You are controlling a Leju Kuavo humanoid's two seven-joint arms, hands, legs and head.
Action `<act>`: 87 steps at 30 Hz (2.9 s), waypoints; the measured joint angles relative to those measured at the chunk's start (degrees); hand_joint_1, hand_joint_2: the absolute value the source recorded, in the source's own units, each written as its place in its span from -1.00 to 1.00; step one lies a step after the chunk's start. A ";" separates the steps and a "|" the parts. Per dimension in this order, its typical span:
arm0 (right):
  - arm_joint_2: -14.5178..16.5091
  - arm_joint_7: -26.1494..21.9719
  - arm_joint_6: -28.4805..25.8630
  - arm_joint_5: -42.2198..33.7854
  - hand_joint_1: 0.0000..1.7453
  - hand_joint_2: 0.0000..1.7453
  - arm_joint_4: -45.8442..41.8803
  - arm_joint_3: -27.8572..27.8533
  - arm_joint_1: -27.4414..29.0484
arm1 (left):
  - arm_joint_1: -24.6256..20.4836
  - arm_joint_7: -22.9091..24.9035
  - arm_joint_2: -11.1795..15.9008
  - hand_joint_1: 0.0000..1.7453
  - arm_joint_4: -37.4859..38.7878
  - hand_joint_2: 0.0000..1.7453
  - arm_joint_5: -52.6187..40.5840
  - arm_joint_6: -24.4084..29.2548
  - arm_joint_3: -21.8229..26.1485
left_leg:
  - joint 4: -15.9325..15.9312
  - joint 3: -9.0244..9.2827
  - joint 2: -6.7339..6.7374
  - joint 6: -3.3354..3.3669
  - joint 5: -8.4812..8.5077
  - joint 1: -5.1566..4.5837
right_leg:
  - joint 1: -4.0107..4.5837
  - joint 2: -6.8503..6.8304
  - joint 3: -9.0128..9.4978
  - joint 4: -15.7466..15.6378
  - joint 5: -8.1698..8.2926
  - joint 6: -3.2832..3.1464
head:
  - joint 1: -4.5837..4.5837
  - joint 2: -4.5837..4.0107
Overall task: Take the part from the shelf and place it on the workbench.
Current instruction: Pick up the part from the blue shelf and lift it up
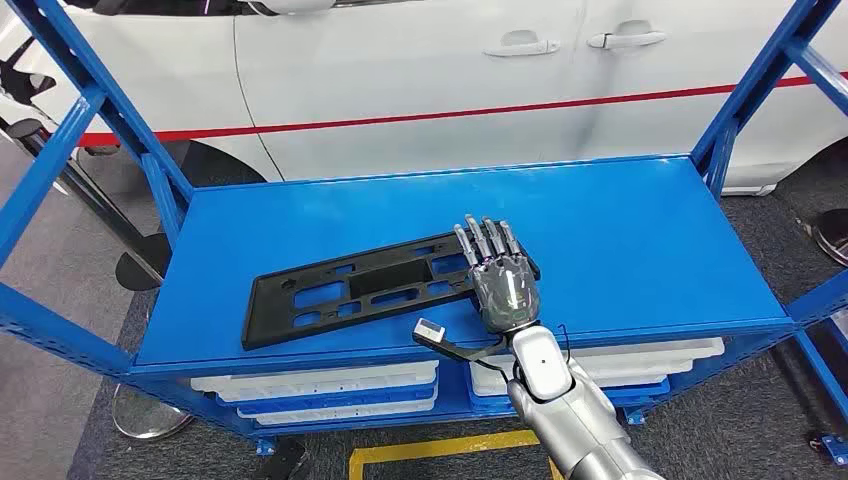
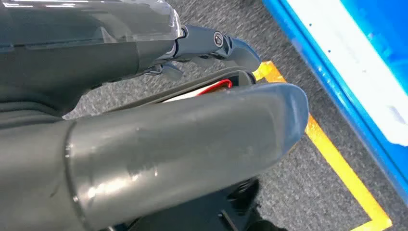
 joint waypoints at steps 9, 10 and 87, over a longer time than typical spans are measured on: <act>-0.05 -1.10 -0.01 -0.05 1.00 1.00 -0.30 -0.03 -0.03 | -0.20 -0.77 -0.03 -1.00 -0.02 -1.00 1.17 0.90 -0.31 | -8.91 4.14 -0.01 2.24 1.93 -0.40 | -0.01 -0.08 -1.07 2.47 -2.02 2.04 | 0.02 0.00; -0.08 -1.32 -0.01 -0.06 1.00 1.00 -0.45 -0.07 0.03 | -0.25 -0.86 -0.03 -1.00 -0.02 -1.00 1.55 0.99 -0.44 | -9.13 4.30 0.04 2.57 2.00 -0.40 | -0.04 -0.11 -2.52 5.52 -3.66 2.11 | 0.03 0.00; 2.42 -19.33 0.10 -14.25 1.00 1.00 -38.61 8.39 -5.52 | 1.76 -5.62 0.30 -1.00 -0.79 1.00 12.11 6.84 -6.56 | -7.01 3.40 -0.16 0.92 0.83 -0.69 | 0.22 -0.08 -1.30 0.71 0.36 0.71 | 0.00 0.00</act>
